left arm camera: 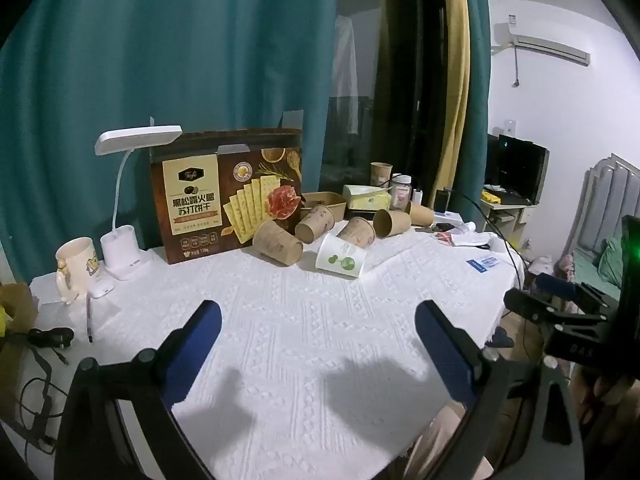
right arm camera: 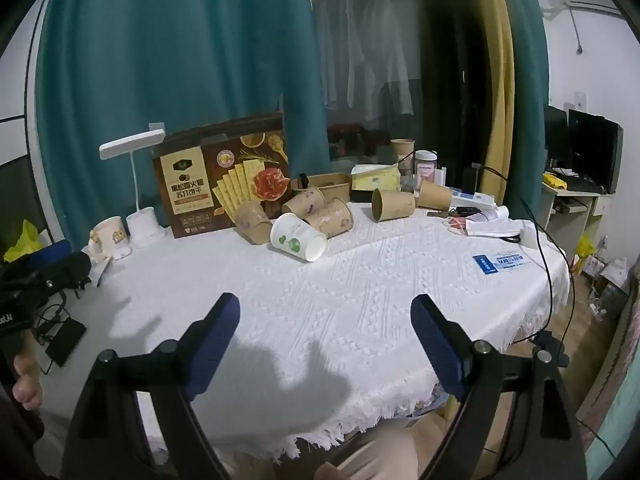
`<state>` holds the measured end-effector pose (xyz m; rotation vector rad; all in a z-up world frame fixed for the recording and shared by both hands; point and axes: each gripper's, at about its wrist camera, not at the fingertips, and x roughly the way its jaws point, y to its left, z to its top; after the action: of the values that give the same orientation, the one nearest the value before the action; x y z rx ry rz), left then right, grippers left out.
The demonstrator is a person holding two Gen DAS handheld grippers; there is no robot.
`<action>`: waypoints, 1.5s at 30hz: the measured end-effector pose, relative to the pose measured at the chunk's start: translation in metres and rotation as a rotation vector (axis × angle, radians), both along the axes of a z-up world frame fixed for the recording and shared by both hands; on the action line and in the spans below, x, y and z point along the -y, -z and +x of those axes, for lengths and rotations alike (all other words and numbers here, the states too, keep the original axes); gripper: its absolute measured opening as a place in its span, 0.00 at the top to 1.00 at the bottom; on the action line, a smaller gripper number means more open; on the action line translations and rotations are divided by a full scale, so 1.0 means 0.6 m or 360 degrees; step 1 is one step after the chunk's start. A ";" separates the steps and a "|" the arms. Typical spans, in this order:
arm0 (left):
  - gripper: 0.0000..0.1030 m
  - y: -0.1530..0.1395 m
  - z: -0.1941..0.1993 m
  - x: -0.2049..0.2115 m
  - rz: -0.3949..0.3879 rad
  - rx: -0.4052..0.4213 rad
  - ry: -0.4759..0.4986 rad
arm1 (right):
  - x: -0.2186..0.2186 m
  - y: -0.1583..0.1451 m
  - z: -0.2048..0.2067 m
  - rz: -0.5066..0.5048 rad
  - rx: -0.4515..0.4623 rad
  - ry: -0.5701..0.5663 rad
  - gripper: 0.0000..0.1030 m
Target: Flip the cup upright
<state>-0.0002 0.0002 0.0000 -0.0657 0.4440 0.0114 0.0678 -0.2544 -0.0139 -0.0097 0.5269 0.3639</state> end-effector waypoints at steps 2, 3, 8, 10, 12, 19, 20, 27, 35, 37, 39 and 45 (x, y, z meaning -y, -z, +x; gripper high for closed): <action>0.05 0.000 0.000 0.000 -0.0002 0.0001 0.0004 | -0.001 0.002 0.000 -0.0021 -0.0001 -0.0004 0.17; 0.05 0.000 0.000 0.000 -0.0004 0.0003 0.0002 | -0.002 0.003 0.000 -0.0022 -0.0003 -0.0007 0.17; 0.05 0.000 0.000 -0.001 -0.0004 0.0003 0.0005 | 0.001 -0.002 -0.007 -0.0020 0.0005 -0.0014 0.17; 0.05 0.000 0.000 0.000 -0.0001 0.0004 0.0007 | -0.001 -0.001 -0.005 -0.0024 0.0004 -0.0015 0.17; 0.05 0.000 0.000 0.000 0.0000 0.0003 0.0007 | -0.001 -0.002 -0.005 -0.0020 0.0004 -0.0016 0.17; 0.05 0.000 -0.001 -0.001 -0.0003 0.0004 0.0006 | 0.000 -0.003 -0.008 -0.0021 0.0005 -0.0018 0.17; 0.05 0.000 0.000 -0.001 -0.0004 0.0003 0.0004 | 0.000 -0.003 -0.008 -0.0022 0.0005 -0.0017 0.17; 0.05 0.000 0.000 -0.001 -0.0005 -0.0001 0.0004 | -0.003 -0.004 -0.010 -0.0021 0.0004 -0.0018 0.17; 0.05 0.000 0.000 -0.001 -0.0006 0.0000 0.0003 | -0.003 -0.005 -0.010 -0.0021 0.0005 -0.0019 0.17; 0.05 0.001 0.000 -0.001 -0.0007 0.0000 0.0004 | -0.003 -0.005 -0.010 -0.0020 0.0005 -0.0019 0.17; 0.05 0.000 0.000 -0.001 -0.0007 -0.0001 0.0004 | -0.003 -0.005 -0.011 -0.0021 0.0005 -0.0019 0.17; 0.05 0.001 0.000 -0.001 -0.0006 0.0002 0.0003 | -0.003 -0.005 -0.011 -0.0018 0.0006 -0.0021 0.17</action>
<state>-0.0001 0.0009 -0.0004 -0.0692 0.4431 0.0087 0.0615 -0.2528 -0.0107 -0.0249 0.5256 0.3738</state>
